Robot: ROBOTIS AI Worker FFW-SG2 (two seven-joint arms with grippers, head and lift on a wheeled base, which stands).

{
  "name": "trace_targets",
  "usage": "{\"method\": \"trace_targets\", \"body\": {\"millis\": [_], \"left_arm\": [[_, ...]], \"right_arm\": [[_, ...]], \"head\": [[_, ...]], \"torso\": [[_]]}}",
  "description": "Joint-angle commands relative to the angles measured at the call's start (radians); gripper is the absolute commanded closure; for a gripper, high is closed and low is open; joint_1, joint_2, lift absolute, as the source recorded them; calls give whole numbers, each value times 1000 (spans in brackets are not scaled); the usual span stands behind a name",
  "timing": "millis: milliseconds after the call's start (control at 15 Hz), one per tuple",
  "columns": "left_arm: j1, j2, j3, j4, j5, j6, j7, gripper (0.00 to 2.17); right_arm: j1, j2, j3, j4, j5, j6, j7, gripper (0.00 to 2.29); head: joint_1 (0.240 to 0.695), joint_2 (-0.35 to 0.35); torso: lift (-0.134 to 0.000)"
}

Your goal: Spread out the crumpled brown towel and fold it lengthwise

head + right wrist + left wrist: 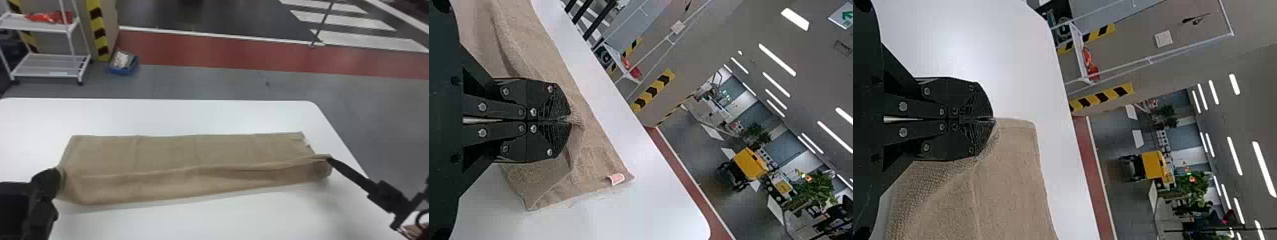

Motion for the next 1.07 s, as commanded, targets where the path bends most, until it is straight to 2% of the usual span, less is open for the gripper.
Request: {"method": "trace_targets", "body": {"millis": [0,133,267,333,467,667,1000], "left_arm": [[-44,-2,-46,55,1,-82,0,1153],[-40,2,-57,59,3,-162,20,1038],[-45,1,-57,64,-39,-125,88,822],[-39,5,-52,61,-42,-125,103,802],[-14,10,-35,53,-45,-125,122,390],[7,11,-17,46,-51,-119,128,377],[33,22,-17,-5,-49,16,103,377]], "right_arm": [[-16,-2,15,27,9,-17,0,1298],[-26,-5,27,47,16,-32,0,1298],[-26,-5,34,47,16,-32,2,1298],[-26,-9,32,47,16,-32,2,1298],[-26,-9,32,48,15,-32,3,1298],[-26,-9,27,51,15,-35,3,1298],[-1,-11,-17,48,15,-35,12,1298]], "head": [[695,-219],[695,-231],[695,-237],[695,-230],[695,-214],[695,-196],[695,-198]], "torso": [[-124],[-124],[-124],[-124],[-124],[-124],[-124]]}}
